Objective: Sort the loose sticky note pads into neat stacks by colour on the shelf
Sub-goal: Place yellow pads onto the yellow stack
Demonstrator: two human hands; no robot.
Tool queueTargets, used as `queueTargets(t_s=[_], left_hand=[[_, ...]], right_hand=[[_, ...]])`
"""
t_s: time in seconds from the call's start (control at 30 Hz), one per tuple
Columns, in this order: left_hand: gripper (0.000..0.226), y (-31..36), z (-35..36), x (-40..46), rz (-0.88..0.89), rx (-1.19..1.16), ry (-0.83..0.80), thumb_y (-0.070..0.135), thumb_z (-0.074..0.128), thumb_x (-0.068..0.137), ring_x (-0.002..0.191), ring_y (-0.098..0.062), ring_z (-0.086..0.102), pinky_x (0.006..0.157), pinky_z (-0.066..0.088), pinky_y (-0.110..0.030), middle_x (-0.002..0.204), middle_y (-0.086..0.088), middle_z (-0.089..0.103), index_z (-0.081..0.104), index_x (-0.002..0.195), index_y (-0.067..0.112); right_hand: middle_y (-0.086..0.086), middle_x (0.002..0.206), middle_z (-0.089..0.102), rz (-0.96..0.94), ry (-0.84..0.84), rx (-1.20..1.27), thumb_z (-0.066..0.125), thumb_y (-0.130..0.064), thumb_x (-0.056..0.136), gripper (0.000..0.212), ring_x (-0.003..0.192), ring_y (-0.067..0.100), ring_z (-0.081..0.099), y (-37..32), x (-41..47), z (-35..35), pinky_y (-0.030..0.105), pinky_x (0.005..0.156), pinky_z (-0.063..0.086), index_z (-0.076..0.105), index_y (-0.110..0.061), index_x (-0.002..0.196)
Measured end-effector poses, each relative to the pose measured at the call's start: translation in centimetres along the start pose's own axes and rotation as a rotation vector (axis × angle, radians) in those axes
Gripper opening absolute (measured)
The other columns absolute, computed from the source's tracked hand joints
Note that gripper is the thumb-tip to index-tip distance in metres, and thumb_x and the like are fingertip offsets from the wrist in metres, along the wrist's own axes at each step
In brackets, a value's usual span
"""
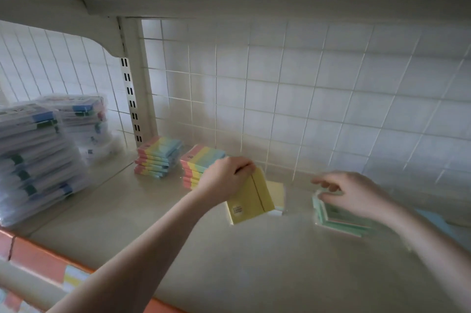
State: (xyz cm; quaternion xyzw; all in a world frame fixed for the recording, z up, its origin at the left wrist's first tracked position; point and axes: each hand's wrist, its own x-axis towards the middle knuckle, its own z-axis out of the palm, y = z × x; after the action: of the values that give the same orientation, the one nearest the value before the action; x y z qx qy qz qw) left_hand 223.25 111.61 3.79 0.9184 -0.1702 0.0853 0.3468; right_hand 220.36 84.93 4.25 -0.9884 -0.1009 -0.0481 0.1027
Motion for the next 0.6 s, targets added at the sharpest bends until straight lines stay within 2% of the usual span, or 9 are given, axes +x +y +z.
queueTargets(t_s=[0.2,0.3,0.5,0.6], left_hand=[[0.028,1.2,2.5,4.1,0.054,0.141,-0.155,0.036,0.046,0.098,0.099,-0.022,0.058,0.083,0.048,-0.033,0.112,0.001,0.065,0.065,0.114,0.025],[0.03,1.0,3.5,5.1,0.085,0.2,-0.252,0.035,0.045,0.098,0.101,-0.021,0.058,0.086,0.047,-0.032,0.117,0.0,0.064,0.063,0.119,0.023],[0.029,0.7,6.0,5.6,0.07,0.25,-0.211,0.034,0.042,0.099,0.089,-0.018,0.055,0.069,0.047,-0.027,0.109,0.0,0.062,0.063,0.115,0.023],[0.028,0.0,6.6,5.7,0.093,0.227,-0.179,0.033,0.042,0.099,0.09,-0.018,0.055,0.071,0.042,-0.026,0.106,0.001,0.063,0.065,0.111,0.021]], right_hand=[[-0.004,0.106,0.067,0.126,-0.002,0.069,0.065,-0.027,0.086,0.035,0.096,0.008,0.061,3.5,-4.1,0.1,0.021,0.084,0.043,0.062,-0.026,0.121],[-0.005,0.101,0.067,0.166,0.013,0.095,0.065,-0.023,0.086,0.033,0.092,0.008,0.062,4.7,-5.6,0.2,0.023,0.084,0.046,0.064,-0.025,0.119],[-0.01,0.099,0.065,0.19,0.027,0.132,0.066,-0.023,0.086,0.034,0.09,0.006,0.061,5.6,-7.2,0.3,0.022,0.083,0.045,0.063,-0.027,0.119],[-0.01,0.1,0.065,0.197,0.027,0.16,0.066,-0.024,0.086,0.034,0.089,0.005,0.06,5.7,-7.8,0.3,0.021,0.083,0.045,0.063,-0.029,0.119]])
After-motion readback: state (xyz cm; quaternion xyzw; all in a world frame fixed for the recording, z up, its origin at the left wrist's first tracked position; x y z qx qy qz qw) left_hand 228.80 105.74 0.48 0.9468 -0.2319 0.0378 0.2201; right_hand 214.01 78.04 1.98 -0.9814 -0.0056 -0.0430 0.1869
